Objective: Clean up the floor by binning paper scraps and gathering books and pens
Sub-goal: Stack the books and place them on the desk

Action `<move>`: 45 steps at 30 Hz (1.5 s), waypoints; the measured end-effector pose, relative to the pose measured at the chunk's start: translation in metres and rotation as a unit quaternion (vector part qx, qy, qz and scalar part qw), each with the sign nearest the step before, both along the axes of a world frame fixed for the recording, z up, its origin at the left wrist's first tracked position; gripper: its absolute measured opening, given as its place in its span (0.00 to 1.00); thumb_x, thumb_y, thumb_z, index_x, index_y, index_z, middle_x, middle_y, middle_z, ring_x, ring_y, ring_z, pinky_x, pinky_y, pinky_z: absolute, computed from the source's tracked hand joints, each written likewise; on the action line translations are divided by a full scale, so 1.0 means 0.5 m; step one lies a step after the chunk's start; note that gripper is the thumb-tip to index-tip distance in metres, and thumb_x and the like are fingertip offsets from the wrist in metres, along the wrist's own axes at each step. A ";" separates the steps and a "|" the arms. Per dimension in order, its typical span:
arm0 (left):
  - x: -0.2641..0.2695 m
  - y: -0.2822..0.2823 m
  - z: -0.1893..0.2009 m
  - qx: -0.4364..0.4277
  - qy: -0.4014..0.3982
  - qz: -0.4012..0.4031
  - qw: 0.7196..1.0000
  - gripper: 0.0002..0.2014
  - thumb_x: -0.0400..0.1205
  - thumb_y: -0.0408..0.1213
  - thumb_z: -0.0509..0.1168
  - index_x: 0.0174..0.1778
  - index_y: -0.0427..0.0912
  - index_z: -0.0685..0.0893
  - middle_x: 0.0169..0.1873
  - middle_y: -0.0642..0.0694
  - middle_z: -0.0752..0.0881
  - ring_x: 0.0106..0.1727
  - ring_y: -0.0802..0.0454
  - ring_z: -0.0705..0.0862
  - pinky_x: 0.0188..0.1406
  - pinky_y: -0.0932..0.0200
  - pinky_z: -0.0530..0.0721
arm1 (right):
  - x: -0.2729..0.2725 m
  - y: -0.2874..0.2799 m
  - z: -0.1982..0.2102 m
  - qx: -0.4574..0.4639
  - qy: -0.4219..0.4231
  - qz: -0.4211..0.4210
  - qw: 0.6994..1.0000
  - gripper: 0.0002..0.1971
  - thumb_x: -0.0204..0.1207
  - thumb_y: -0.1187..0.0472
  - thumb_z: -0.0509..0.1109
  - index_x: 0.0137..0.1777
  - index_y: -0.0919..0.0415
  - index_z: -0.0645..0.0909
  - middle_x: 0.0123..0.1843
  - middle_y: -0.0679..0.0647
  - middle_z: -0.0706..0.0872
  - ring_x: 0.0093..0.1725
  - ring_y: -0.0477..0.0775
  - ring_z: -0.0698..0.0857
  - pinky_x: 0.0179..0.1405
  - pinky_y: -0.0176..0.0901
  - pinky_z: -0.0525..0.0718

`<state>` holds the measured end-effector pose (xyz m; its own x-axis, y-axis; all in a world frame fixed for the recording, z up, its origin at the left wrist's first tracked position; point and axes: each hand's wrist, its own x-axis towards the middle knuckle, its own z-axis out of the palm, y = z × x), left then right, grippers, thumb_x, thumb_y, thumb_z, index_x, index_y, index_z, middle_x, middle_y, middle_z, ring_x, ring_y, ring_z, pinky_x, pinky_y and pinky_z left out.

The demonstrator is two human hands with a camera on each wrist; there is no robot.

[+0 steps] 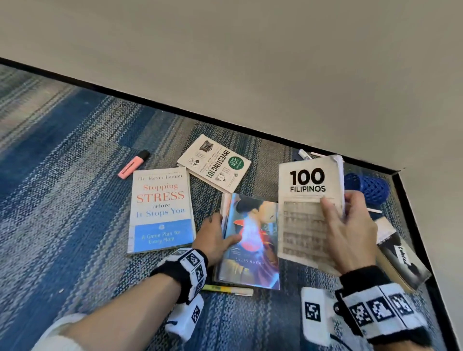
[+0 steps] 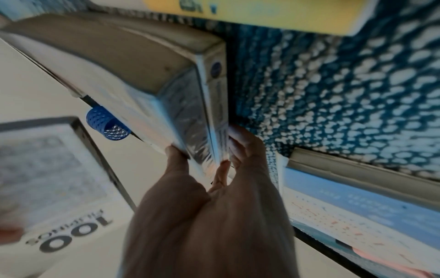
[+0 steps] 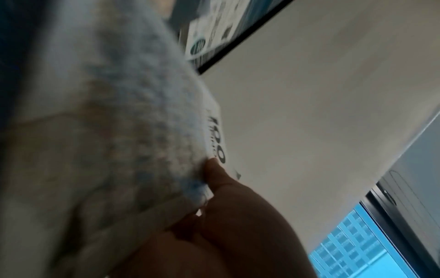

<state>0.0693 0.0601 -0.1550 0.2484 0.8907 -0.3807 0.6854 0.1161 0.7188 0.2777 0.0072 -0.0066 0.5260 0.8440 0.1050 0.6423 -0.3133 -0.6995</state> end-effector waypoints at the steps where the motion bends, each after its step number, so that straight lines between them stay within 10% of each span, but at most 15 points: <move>1: 0.000 -0.001 0.002 0.003 0.007 -0.006 1.000 0.31 0.81 0.53 0.67 0.71 0.36 0.69 0.68 0.36 0.75 0.69 0.40 0.75 0.64 0.52 0.73 | -0.007 0.005 -0.012 -0.005 0.022 0.015 1.000 0.08 0.81 0.49 0.63 0.54 0.50 0.72 0.46 0.47 0.85 0.44 0.50 0.85 0.45 0.52 0.85; 8: -0.017 -0.001 -0.007 0.060 0.065 0.005 0.996 0.17 0.90 0.44 0.50 0.64 0.41 0.80 0.60 0.39 0.78 0.55 0.40 0.79 0.53 0.53 0.75 | -0.060 -0.032 -0.261 -0.257 0.045 0.121 0.958 0.22 0.79 0.38 0.58 0.54 0.58 0.76 0.55 0.57 0.85 0.53 0.59 0.85 0.53 0.48 0.83; 16: -0.043 0.023 0.044 0.089 0.051 -0.008 0.995 0.13 0.85 0.38 0.58 0.48 0.42 0.90 0.41 0.42 0.90 0.42 0.41 0.85 0.44 0.50 0.86 | -0.048 -0.010 -0.244 -0.278 0.058 0.143 0.948 0.11 0.81 0.44 0.61 0.54 0.51 0.74 0.55 0.51 0.85 0.51 0.55 0.86 0.52 0.50 0.84; 19: -0.089 0.056 0.074 0.144 0.072 0.132 0.978 0.09 0.81 0.42 0.65 0.52 0.44 0.86 0.50 0.45 0.84 0.51 0.45 0.82 0.50 0.51 0.82 | -0.025 0.037 -0.219 -0.302 -0.041 0.185 0.934 0.21 0.76 0.38 0.60 0.60 0.51 0.76 0.59 0.51 0.83 0.56 0.55 0.83 0.55 0.49 0.82; 24: -0.213 0.091 0.063 -0.033 0.233 0.340 0.910 0.48 0.63 0.60 0.80 0.69 0.33 0.67 0.68 0.34 0.71 0.70 0.35 0.70 0.65 0.38 0.73 | -0.029 0.133 -0.148 -0.329 -0.232 0.231 0.886 0.28 0.80 0.43 0.62 0.71 0.63 0.68 0.67 0.62 0.76 0.66 0.62 0.78 0.63 0.50 0.78; 28: -0.263 0.085 0.021 -0.141 0.160 0.355 0.910 0.46 0.59 0.60 0.83 0.64 0.33 0.78 0.64 0.34 0.81 0.63 0.36 0.80 0.60 0.42 0.82 | -0.047 0.175 -0.118 -0.401 -0.272 0.228 0.844 0.38 0.73 0.34 0.67 0.71 0.65 0.66 0.66 0.62 0.80 0.63 0.61 0.81 0.58 0.48 0.80; 34: -0.222 0.077 0.056 -0.009 -0.057 0.366 0.929 0.18 0.76 0.39 0.76 0.59 0.45 0.79 0.57 0.45 0.88 0.52 0.43 0.86 0.52 0.48 0.86 | -0.034 0.141 -0.194 -0.483 0.004 0.149 0.863 0.50 0.48 0.21 0.74 0.60 0.62 0.83 0.58 0.59 0.89 0.54 0.59 0.88 0.56 0.51 0.87; 40: -0.222 0.063 0.134 0.086 -0.084 0.280 0.953 0.12 0.77 0.36 0.74 0.51 0.44 0.78 0.50 0.48 0.87 0.45 0.46 0.86 0.36 0.59 0.82 | -0.064 0.089 -0.195 -0.316 0.225 0.065 0.919 0.21 0.62 0.55 0.84 0.55 0.62 0.88 0.51 0.55 0.92 0.43 0.49 0.89 0.34 0.35 0.81; 45: -0.222 0.046 0.146 0.040 -0.125 0.250 0.959 0.11 0.76 0.35 0.75 0.50 0.46 0.80 0.49 0.50 0.89 0.45 0.51 0.88 0.43 0.51 0.88 | -0.057 0.116 -0.189 -0.335 0.263 0.006 0.905 0.45 0.46 0.38 0.87 0.62 0.64 0.83 0.60 0.53 0.87 0.60 0.62 0.85 0.61 0.57 0.82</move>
